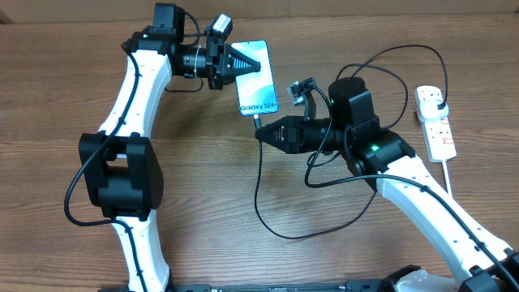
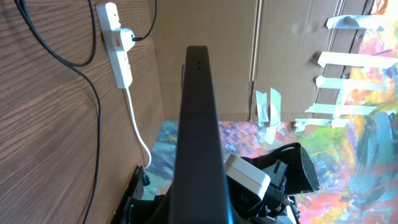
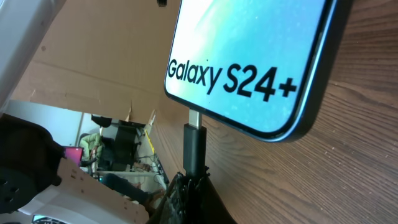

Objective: Plug charger to phone and switch on socket
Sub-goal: 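Move the cable plug up to the phone's bottom port, then push the plug into the phone port while the left gripper holds the phone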

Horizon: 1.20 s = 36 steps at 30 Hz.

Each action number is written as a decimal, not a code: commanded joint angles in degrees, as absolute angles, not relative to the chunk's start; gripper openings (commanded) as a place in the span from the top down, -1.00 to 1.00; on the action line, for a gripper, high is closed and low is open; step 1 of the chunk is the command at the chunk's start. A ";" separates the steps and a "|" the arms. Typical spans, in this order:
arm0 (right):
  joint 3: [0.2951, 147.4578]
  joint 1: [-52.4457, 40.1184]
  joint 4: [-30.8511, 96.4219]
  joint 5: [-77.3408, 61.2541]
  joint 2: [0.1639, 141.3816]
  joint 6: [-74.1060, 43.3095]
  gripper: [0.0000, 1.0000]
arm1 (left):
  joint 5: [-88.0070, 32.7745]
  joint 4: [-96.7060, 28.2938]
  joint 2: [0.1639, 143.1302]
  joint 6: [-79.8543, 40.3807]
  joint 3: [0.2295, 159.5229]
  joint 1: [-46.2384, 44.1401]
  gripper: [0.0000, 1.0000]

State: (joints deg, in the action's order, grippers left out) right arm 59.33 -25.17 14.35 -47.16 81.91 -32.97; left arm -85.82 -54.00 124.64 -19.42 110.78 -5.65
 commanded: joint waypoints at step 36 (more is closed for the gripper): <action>59.31 -25.02 14.85 -45.08 80.58 -32.56 0.92 | -88.09 -53.45 124.07 -19.75 111.92 -3.64 0.91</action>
